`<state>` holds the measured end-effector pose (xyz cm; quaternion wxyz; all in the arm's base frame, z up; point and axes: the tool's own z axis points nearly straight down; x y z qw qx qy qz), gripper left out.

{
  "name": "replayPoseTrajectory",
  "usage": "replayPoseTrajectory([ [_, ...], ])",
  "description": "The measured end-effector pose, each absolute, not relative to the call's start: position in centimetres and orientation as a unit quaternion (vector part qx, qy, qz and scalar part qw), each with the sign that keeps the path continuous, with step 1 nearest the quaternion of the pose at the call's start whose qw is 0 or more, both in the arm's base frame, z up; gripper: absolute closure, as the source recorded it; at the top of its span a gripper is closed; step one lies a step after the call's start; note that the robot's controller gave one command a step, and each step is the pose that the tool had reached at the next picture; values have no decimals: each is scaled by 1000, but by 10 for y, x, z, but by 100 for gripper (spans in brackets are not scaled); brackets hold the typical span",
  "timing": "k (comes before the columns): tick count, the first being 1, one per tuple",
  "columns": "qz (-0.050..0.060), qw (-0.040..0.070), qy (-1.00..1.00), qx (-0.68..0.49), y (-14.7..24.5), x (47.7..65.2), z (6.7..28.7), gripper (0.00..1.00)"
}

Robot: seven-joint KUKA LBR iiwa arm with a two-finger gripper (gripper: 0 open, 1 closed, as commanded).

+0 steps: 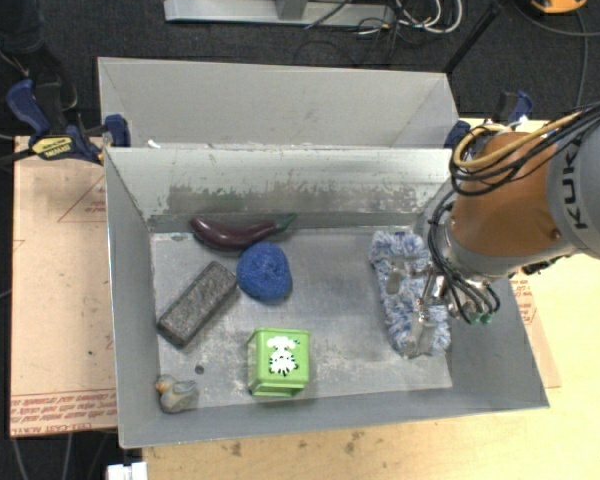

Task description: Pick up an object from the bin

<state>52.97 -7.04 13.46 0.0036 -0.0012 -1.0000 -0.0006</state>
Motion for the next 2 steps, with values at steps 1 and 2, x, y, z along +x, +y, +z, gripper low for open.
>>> replayPoseTrajectory([
  [1, 0, 0, -1000, 0, -70, 531, 139, 0],
  [2, 0, -2, -1000, 4, -96, 537, 102, 0],
])
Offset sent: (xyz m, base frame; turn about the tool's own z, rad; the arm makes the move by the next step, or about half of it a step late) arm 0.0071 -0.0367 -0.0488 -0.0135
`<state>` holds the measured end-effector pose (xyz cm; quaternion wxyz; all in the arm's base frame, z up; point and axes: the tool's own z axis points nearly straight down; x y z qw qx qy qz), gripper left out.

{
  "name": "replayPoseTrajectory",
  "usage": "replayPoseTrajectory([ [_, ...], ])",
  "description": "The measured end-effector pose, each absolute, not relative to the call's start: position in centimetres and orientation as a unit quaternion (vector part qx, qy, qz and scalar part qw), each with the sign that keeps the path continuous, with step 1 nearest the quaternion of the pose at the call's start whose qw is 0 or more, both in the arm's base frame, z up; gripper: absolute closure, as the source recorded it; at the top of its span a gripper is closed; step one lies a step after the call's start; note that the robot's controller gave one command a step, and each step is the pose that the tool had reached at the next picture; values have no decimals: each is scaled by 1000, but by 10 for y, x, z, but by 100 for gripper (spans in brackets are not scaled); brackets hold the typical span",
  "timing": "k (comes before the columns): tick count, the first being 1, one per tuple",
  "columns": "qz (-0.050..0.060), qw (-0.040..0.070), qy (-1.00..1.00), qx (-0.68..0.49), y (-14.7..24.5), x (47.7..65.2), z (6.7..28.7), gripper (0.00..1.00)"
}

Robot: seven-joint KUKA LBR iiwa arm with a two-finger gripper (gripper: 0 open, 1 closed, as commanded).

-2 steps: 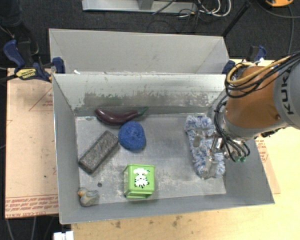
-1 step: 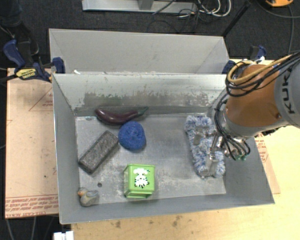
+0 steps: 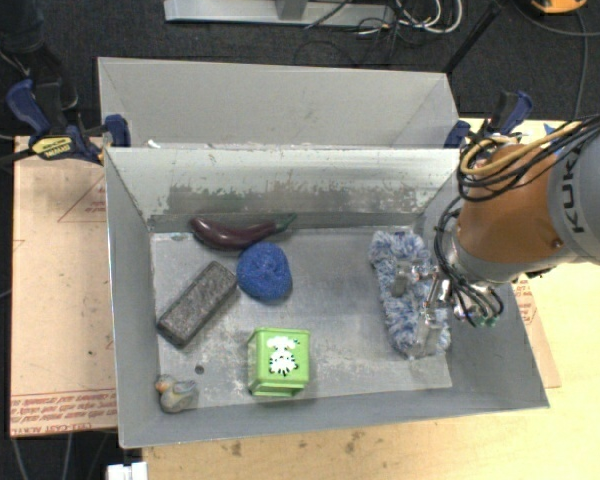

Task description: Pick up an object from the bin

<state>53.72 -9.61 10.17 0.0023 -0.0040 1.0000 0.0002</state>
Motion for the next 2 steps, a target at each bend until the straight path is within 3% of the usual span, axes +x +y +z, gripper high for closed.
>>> replayPoseTrajectory([
  [1, 0, 1, 1000, -29, -104, 549, 93, 100],
  [2, 0, 1, 1000, -30, -104, 549, 93, 100],
])
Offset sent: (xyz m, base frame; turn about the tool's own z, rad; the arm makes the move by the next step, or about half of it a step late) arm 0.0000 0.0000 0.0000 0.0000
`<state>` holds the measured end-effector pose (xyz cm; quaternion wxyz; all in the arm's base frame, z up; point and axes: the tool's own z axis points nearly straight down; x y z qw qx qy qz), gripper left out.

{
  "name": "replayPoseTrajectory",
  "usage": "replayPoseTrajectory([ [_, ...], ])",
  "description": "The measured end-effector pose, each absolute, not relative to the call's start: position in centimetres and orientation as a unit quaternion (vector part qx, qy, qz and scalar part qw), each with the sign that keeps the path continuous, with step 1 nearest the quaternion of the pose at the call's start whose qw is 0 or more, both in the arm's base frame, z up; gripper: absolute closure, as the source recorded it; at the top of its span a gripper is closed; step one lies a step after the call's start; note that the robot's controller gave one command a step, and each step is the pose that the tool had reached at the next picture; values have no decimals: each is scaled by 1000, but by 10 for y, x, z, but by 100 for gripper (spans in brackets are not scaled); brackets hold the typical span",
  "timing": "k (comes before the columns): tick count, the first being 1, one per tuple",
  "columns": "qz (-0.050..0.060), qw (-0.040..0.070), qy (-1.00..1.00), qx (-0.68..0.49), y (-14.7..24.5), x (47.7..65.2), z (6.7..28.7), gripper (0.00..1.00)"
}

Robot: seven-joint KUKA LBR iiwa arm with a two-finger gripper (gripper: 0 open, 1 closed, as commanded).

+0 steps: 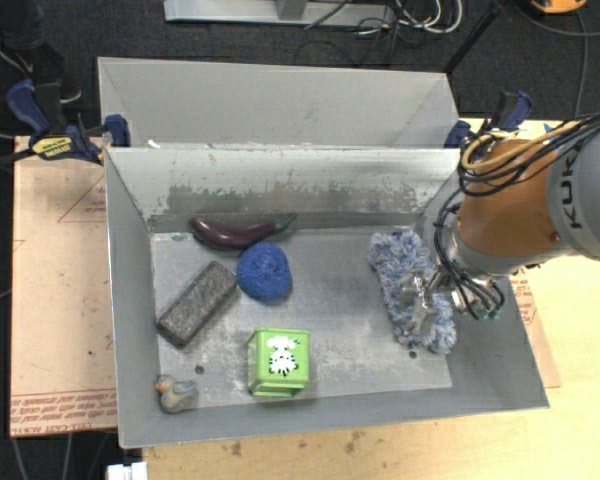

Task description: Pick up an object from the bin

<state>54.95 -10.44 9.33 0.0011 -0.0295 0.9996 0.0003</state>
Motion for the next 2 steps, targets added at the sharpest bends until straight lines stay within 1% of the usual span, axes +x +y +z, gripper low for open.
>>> replayPoseTrajectory([
  [1, 1, -2, 999, -40, -118, 556, 144, 100],
  [2, 0, 0, 999, -52, -123, 562, 206, 100],
])
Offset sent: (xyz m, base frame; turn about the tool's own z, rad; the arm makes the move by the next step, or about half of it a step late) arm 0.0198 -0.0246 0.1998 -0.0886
